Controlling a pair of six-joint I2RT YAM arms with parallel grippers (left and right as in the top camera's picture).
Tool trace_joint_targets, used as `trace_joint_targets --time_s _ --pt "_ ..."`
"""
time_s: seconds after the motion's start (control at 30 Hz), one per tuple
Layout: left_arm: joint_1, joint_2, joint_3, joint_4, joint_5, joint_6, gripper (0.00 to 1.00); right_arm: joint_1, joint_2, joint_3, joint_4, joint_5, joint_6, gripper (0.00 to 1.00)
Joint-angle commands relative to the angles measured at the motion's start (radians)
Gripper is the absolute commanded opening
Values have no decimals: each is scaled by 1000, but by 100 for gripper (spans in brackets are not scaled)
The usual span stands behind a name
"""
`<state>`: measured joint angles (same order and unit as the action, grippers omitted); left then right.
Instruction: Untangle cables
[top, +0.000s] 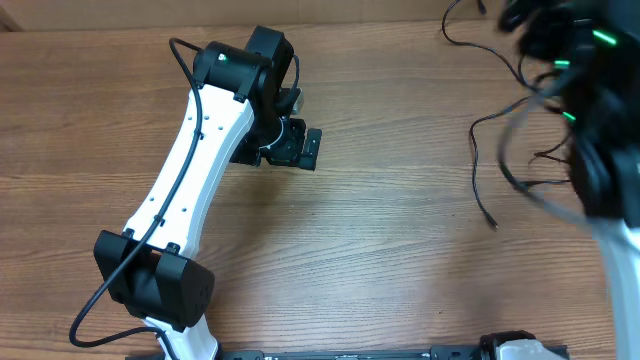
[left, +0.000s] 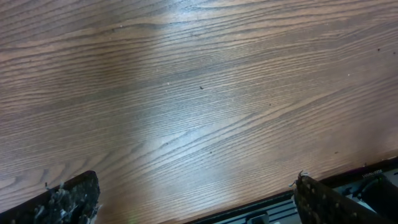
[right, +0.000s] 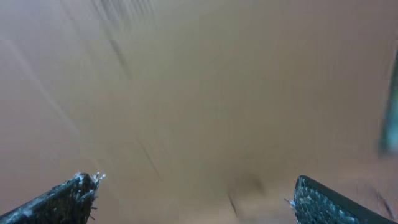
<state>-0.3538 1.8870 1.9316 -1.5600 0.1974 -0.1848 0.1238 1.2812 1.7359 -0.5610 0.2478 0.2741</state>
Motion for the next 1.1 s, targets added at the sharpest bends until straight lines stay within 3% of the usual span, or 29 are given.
trace_joint_targets --time_s 0.0,0.27,0.63,0.87,1.07 --pt "-6 -30 14 -2 9 -11 100 -7 -47 7 100 12 10 100" --pt "-6 -30 14 -2 9 -11 100 -7 -143 -68 11 13 6 100" --pt "-6 -30 14 -2 9 -11 100 -7 -492 -513 173 -40 10 100" --pt "-6 -30 14 -2 9 -11 100 -13 -707 -564 172 -164 14 100" --pt "-6 -30 14 -1 9 -11 100 -142 -884 -564 114 -248 14 100"
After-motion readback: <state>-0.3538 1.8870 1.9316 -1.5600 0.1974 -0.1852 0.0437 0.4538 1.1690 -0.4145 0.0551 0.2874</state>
